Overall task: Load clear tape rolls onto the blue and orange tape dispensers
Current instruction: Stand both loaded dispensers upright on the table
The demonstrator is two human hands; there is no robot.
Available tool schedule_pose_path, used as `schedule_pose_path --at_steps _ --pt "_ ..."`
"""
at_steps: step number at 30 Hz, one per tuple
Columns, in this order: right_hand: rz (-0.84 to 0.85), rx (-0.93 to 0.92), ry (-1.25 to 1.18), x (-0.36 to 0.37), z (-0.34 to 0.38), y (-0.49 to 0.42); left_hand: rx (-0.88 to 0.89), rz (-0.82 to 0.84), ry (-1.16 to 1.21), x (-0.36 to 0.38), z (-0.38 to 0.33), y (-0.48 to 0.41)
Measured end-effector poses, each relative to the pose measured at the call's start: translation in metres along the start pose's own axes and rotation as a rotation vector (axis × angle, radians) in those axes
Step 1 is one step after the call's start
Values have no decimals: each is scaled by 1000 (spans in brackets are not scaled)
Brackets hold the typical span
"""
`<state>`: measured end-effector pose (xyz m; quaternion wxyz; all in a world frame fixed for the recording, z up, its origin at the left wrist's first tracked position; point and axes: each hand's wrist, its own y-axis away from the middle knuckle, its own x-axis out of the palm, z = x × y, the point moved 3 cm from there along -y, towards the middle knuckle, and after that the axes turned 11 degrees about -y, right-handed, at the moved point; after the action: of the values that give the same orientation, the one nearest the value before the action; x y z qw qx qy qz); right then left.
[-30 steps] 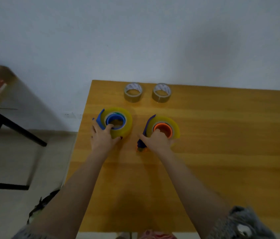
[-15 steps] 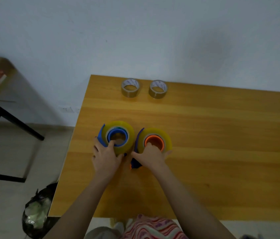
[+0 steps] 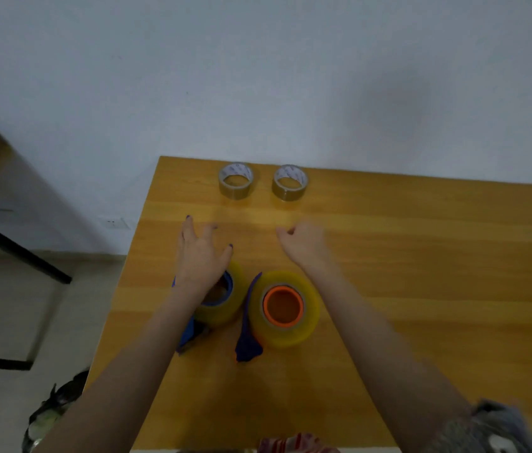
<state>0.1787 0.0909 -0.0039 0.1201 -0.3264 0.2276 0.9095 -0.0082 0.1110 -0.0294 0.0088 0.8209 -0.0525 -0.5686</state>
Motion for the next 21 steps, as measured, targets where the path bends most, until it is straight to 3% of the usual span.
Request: schedule_pose_path --at_steps 4,8,11,16,21 --pt "-79 134 -292 -7 4 -72 117 89 -17 14 -15 -68" --pt "-135 80 -238 0 2 -132 245 166 -181 41 -22 -124" --pt "-118 85 -249 8 -3 -160 221 253 -250 65 -15 -153" --pt "-109 112 -357 19 15 -178 235 197 -205 66 -11 -178" --pt "-72 100 -502 29 34 -178 269 262 -164 56 -7 -195"
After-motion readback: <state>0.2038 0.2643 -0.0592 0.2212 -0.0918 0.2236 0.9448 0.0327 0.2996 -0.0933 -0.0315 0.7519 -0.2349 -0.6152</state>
